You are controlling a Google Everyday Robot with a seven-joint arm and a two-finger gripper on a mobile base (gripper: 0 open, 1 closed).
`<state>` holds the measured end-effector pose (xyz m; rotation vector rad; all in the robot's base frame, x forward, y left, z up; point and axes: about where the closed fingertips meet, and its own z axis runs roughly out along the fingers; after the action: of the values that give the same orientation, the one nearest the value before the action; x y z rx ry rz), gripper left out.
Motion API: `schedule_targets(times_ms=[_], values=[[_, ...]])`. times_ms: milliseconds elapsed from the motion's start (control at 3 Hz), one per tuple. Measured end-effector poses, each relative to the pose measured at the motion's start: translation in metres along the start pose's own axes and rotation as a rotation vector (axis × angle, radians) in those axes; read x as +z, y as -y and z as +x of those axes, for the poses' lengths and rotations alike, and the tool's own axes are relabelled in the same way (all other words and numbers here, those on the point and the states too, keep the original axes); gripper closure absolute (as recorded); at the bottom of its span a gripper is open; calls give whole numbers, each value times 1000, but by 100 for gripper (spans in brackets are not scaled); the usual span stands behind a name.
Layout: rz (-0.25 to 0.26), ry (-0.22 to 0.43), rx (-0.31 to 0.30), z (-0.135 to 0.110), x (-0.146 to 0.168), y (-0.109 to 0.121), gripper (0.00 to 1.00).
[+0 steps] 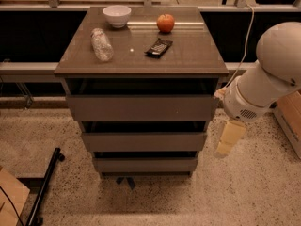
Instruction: Open middle drawer
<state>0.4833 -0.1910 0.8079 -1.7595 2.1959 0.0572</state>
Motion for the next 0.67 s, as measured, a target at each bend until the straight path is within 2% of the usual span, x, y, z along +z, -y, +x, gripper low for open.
schedule_targets(times_ms=[333, 667], values=[[7, -15, 32, -1, 22, -5, 0], [31, -48, 37, -1, 58, -3, 0]])
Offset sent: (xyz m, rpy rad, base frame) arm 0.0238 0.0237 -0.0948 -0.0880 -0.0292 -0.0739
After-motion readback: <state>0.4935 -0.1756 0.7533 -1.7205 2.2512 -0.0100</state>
